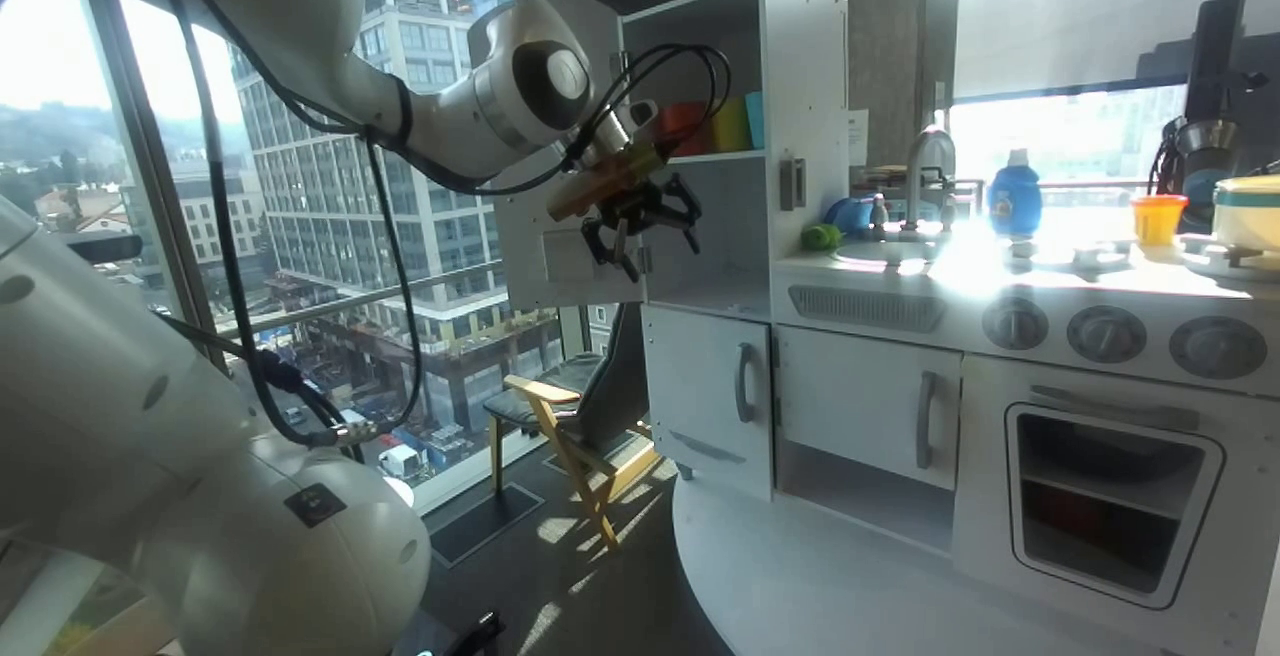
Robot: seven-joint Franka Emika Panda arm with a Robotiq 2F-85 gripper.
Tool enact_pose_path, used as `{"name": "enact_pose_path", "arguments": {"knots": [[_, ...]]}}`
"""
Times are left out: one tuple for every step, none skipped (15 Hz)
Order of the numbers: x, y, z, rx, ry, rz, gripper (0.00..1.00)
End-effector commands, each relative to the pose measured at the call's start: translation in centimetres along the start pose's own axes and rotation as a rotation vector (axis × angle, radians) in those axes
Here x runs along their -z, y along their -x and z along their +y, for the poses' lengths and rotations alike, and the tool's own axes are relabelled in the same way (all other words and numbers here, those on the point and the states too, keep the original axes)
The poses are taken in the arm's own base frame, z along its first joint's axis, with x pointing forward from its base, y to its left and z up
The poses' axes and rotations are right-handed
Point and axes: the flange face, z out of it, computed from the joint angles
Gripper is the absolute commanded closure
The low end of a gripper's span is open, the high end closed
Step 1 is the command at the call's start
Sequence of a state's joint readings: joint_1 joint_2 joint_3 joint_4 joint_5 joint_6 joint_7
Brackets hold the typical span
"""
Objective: Open all the cabinet doors
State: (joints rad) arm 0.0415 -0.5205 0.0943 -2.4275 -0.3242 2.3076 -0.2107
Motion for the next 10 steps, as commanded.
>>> {"name": "enact_pose_path", "arguments": {"knots": [[-2.3, 0.2, 0.1, 0.056, -0.137, -0.024, 0.00], [-3.6, 0.7, 0.1, 0.080, -0.187, -0.024, 0.00], [-4.8, 1.2, 0.2, 0.098, -0.218, -0.028, 0.00], [-6.1, 1.9, 0.3, 0.116, -0.230, -0.035, 0.00], [-7.2, 2.5, 0.4, 0.138, -0.236, -0.043, 0.00], [-8.4, 3.1, 0.6, 0.155, -0.240, -0.042, 0.00], [-9.6, 3.7, 0.8, 0.166, -0.240, -0.036, 0.00], [-10.8, 4.2, 0.9, 0.198, -0.255, -0.019, 0.00], [-11.9, 4.7, 1.0, 0.208, -0.248, 0.012, 0.00], [-13.1, 5.0, 1.1, 0.214, -0.267, 0.030, 0.00]]}}
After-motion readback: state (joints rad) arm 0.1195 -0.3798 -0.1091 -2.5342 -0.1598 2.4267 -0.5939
